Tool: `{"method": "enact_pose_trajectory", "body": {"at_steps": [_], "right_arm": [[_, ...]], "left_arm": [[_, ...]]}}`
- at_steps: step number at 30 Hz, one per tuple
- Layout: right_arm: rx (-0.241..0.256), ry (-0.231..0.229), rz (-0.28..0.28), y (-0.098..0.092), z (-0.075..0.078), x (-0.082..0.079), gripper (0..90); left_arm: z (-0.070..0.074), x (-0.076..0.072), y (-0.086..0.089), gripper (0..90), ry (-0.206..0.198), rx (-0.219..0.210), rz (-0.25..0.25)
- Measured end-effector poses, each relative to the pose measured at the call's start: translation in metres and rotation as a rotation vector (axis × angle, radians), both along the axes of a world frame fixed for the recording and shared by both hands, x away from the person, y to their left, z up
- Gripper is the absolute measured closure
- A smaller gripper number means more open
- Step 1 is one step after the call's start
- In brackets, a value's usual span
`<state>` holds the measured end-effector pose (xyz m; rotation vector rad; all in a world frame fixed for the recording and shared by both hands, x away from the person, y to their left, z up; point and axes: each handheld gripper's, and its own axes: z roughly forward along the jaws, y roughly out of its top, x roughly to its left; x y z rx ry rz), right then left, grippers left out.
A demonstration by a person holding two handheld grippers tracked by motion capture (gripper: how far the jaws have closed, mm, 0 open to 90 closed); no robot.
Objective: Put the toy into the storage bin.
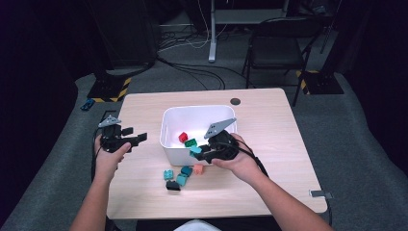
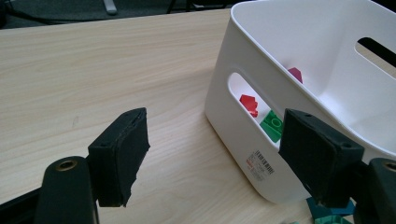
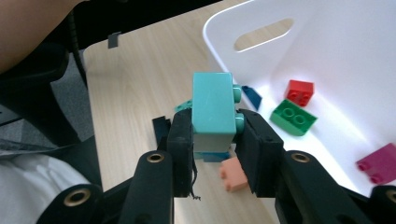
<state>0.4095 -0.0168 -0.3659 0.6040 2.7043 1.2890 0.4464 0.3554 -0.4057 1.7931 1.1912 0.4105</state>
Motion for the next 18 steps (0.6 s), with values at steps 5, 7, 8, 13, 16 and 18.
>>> {"method": "enact_pose_trajectory", "body": {"at_steps": [5,7,8,13,16,18], "right_arm": [[-0.011,-0.016,-0.026,-0.002,0.008,0.013,67.1],[-0.019,-0.028,-0.040,-0.002,0.011,0.019,67.1],[-0.018,-0.024,-0.053,-0.002,0.013,0.022,67.1],[-0.023,-0.044,-0.087,0.000,0.018,0.039,67.1],[-0.030,-0.056,-0.097,0.003,0.019,0.048,67.1],[-0.030,-0.051,-0.112,0.006,0.019,0.053,67.1]], "left_arm": [[0.000,0.000,0.000,23.8,-0.003,-0.003,0.001],[0.000,0.001,0.001,23.8,-0.002,-0.003,0.001],[0.000,0.000,0.001,23.8,-0.002,-0.004,0.000],[0.001,-0.001,0.001,23.9,0.001,-0.011,0.001],[0.001,0.000,0.002,23.9,-0.003,-0.013,0.003],[0.001,0.000,0.003,23.9,-0.002,-0.010,0.001]]}}
